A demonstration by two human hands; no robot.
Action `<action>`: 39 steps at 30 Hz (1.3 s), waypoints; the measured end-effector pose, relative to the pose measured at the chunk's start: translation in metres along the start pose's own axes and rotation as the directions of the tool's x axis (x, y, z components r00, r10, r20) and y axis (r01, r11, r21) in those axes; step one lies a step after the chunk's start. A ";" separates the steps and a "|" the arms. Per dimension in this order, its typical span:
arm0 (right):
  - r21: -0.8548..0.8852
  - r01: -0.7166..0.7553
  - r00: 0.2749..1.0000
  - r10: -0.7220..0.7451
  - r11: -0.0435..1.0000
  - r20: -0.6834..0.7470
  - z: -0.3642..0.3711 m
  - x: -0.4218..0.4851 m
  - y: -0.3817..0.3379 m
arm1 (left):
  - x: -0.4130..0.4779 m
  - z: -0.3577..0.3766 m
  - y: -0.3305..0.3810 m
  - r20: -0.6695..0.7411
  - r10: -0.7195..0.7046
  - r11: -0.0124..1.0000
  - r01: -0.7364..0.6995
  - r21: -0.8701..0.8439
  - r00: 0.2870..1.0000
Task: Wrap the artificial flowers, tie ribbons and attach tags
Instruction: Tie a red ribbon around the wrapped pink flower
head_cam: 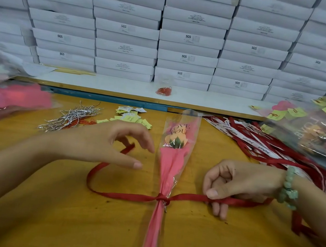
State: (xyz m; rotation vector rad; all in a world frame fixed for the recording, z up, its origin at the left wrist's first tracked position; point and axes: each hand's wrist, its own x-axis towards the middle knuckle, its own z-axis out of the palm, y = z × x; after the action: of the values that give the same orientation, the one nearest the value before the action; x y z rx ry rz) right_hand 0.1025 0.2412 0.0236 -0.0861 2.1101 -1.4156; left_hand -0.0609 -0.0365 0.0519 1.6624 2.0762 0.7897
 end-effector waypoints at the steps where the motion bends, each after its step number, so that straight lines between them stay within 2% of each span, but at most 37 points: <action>1: 0.000 0.017 0.999 -0.017 1.000 -0.040 0.001 0.001 -0.001 | 0.000 0.002 0.007 0.052 0.011 1.000 -0.011 0.009 0.999; 5: -0.079 0.077 0.989 -0.086 0.994 -0.118 0.010 0.004 -0.011 | -0.001 0.017 0.025 0.259 -0.050 0.994 0.023 0.107 0.965; 10: -0.251 0.141 0.967 -0.188 0.958 -0.174 0.019 0.010 -0.015 | 0.003 0.030 0.029 0.332 -0.104 0.977 0.034 0.210 0.938; 13: -0.288 0.171 0.957 -0.228 0.942 -0.179 0.020 0.011 -0.013 | 0.003 0.028 0.029 0.358 -0.125 0.988 0.082 0.134 0.925; 16: -0.288 0.168 0.960 -0.223 0.943 -0.170 0.019 0.010 -0.012 | 0.002 0.022 0.026 0.387 -0.090 0.994 0.107 -0.022 0.918; 20: -0.286 0.165 0.963 -0.217 0.944 -0.161 0.019 0.011 -0.012 | 0.000 0.018 0.019 0.302 0.017 0.932 0.094 -0.351 0.953; 23: -0.290 0.164 0.964 -0.215 0.943 -0.155 0.019 0.011 -0.012 | 0.003 0.024 0.017 0.201 0.072 0.809 0.061 -0.585 0.977; 26: -0.288 0.163 0.966 -0.212 0.944 -0.148 0.019 0.011 -0.012 | 0.007 0.034 0.020 0.124 0.131 0.679 0.003 -0.734 0.984; 31: -0.296 0.155 0.967 -0.206 0.943 -0.148 0.020 0.010 -0.014 | 0.010 0.053 0.024 0.077 0.066 0.577 0.025 -0.816 0.995; 35: -0.300 0.167 0.961 -0.223 0.939 -0.164 0.022 0.009 -0.015 | 0.013 0.065 0.021 0.047 -0.032 0.621 0.056 -0.782 0.998; 39: -0.229 0.207 0.955 -0.248 0.951 -0.164 0.022 0.006 -0.017 | 0.014 0.070 0.015 0.001 -0.090 0.648 0.059 -0.759 0.996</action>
State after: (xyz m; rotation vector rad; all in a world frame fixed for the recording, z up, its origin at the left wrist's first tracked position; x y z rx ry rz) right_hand 0.1043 0.2131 0.0298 -0.2976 2.4720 -1.3706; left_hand -0.0108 -0.0070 0.0080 1.0660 1.4569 1.4210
